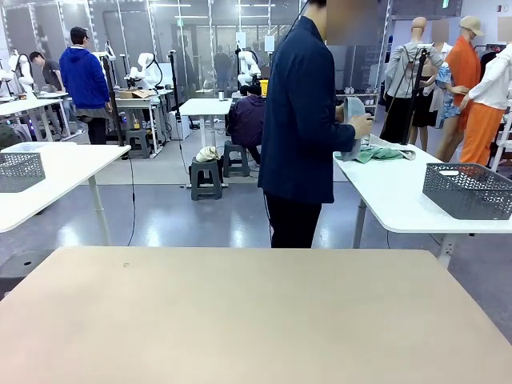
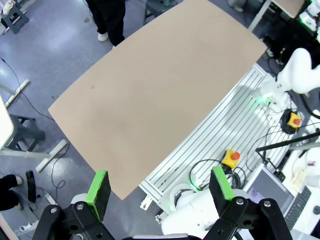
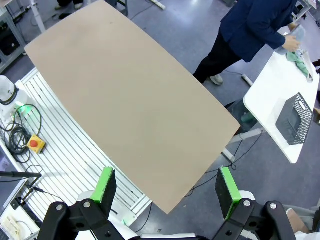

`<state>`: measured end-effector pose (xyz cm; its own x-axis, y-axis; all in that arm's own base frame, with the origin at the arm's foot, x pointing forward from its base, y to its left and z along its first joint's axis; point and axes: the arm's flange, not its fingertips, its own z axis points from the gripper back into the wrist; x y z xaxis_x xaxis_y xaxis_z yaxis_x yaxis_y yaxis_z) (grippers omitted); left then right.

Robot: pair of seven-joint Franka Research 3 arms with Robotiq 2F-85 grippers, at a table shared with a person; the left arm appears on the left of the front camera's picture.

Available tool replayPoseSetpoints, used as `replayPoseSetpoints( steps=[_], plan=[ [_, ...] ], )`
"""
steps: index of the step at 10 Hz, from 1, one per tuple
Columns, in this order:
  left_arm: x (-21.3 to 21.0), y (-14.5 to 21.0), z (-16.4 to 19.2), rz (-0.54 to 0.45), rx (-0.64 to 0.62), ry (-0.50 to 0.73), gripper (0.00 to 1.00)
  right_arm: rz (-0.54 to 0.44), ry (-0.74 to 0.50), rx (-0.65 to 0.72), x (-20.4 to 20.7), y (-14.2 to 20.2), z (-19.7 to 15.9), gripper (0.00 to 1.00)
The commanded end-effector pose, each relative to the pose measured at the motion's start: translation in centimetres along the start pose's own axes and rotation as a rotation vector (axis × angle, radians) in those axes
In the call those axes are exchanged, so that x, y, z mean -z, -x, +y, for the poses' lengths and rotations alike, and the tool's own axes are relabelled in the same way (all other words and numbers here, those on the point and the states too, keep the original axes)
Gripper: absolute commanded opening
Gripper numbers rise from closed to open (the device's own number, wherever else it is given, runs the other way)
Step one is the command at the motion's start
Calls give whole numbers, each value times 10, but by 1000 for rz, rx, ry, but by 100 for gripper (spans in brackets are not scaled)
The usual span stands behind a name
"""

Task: Fold the towels and place them in the basket.
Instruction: When a person lays out a Towel with hook on the table, fold it in half twice.

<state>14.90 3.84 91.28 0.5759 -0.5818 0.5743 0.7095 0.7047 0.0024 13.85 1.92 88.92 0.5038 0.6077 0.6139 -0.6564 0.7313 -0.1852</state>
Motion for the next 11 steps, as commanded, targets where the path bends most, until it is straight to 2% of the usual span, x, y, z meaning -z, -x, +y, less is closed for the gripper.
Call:
replayPoseSetpoints(
  steps=[1, 11],
  plan=[
    [2, -1, -1, 1, 22, 9, 100, -9, -8, -13, 0, 0, 0, 100],
    [2, -1, -1, 1, 22, 9, 100, -9, -8, -13, 0, 0, 0, 100]
  ],
)
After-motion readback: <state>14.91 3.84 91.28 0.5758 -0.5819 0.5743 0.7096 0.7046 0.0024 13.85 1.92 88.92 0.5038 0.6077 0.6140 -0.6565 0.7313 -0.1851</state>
